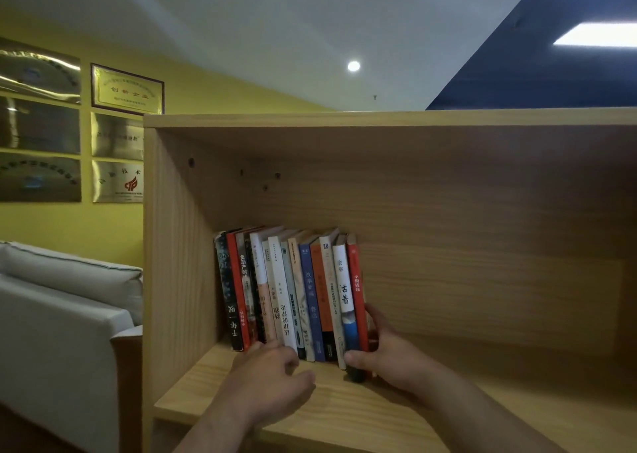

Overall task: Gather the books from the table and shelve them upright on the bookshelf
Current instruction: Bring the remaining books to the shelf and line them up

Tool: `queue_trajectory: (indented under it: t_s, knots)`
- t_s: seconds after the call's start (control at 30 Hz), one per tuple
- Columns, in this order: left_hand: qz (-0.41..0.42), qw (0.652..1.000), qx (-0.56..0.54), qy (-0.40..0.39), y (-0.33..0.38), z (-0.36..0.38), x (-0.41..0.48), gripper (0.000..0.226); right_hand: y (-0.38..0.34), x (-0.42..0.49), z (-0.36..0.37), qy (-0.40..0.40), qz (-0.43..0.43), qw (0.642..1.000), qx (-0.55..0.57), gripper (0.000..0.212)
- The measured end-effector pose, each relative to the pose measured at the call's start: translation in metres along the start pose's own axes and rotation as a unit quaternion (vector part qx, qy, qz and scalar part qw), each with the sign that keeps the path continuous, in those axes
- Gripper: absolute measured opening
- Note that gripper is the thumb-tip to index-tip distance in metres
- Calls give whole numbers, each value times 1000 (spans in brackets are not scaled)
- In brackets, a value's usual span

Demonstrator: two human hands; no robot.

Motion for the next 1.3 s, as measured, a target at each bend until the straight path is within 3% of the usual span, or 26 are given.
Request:
queue_trajectory:
  t_s: [0.13,0.23,0.3,0.37,0.43,0.6,0.8,1.0,1.13,1.23,1.3]
  knots:
    - [0,999,-37,35,-2,1,-1,32,1,18,8,38,-26,999,22,96]
    - [-21,985,-136,105,-6,2,0,34,7,19,13,78,-47,996,28,89]
    - [-76,947,-232,210,-14,-4,4,49,11,21,16,99,-51,993,21,84]
    - [-148,894,-330,263,-25,-14,14,68,13,23,17,112,-47,992,22,84]
    - [-154,863,-420,235,-35,-20,27,82,13,25,16,116,-40,992,16,85]
    - [-108,845,-480,212,-44,-19,43,77,15,29,11,99,-40,994,-8,84]
    - [-115,857,-429,263,-42,-19,49,72,11,34,18,75,-63,995,-30,84]
    - [-115,858,-407,291,-45,-16,54,89,9,41,27,59,-71,995,-35,85]
    - [-135,903,-244,326,-35,-16,44,104,11,41,29,79,-78,993,-31,83]
    - [-31,928,-92,360,-29,-15,32,81,12,42,28,89,-85,992,-21,80]
    - [6,934,-87,346,-33,-15,31,71,11,42,28,96,-87,991,-14,77]
Point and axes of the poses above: each hand's wrist, its own x-axis towards the middle knuckle, its own z-axis out of the palm, y = z × x, the point moved 1 cm from there along x, towards the middle knuckle, and after that the axes turned 3 degrees about -x, right-handed, at the moved point
